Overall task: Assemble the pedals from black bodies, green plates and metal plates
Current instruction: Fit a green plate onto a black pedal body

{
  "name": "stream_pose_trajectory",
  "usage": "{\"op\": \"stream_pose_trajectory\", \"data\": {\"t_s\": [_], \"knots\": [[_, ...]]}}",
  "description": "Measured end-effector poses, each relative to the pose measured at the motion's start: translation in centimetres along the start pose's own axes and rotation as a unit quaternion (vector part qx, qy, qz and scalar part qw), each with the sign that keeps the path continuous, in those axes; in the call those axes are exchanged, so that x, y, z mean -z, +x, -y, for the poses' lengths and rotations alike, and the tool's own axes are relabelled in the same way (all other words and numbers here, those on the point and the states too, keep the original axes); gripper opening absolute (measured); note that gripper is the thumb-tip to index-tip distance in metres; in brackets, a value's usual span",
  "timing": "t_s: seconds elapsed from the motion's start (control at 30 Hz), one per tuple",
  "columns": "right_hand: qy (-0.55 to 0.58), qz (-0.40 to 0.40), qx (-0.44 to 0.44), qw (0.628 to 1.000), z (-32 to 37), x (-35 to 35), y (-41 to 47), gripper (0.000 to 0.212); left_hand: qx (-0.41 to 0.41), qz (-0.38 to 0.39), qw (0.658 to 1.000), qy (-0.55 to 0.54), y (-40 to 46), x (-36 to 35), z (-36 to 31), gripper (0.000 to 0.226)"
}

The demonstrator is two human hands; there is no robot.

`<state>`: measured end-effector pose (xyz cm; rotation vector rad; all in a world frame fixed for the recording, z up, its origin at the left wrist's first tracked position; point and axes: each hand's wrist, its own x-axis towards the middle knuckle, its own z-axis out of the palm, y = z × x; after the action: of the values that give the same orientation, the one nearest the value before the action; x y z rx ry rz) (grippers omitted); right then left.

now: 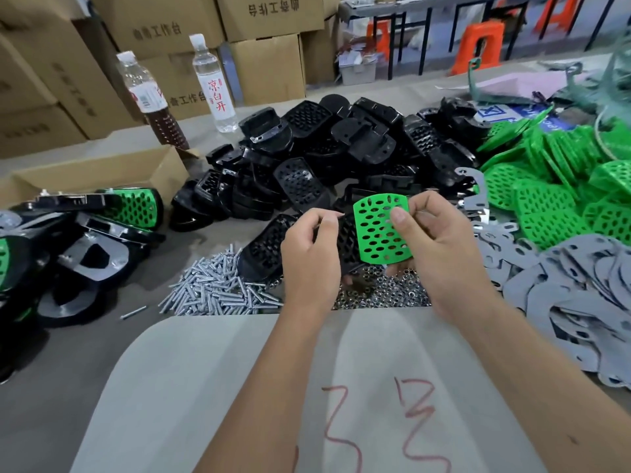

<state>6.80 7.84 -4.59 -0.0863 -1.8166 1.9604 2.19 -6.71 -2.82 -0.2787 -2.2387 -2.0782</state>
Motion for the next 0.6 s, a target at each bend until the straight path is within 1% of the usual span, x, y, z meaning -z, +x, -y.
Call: {"op": "stream_pose_trajectory", "data": {"t_s": [0.2,0.43,0.6], "knots": [[-0.018,0.004,0.006,1.0,0.5,-0.1,-0.3,0.013,0.016,0.011,0.999,-0.025,0.0,0.0,0.0,0.029],[-0.014,0.0,0.008,1.0,0.8,-0.2,-0.6,0.01,0.029,0.015,0.999,-0.037,0.2,0.0,0.3,0.026],[0.018,-0.055,0.018,0.998,1.5,-0.3,-0.6,0.021,0.052,0.011,0.997,-0.06,0.5,0.1,0.9,0.02]]}}
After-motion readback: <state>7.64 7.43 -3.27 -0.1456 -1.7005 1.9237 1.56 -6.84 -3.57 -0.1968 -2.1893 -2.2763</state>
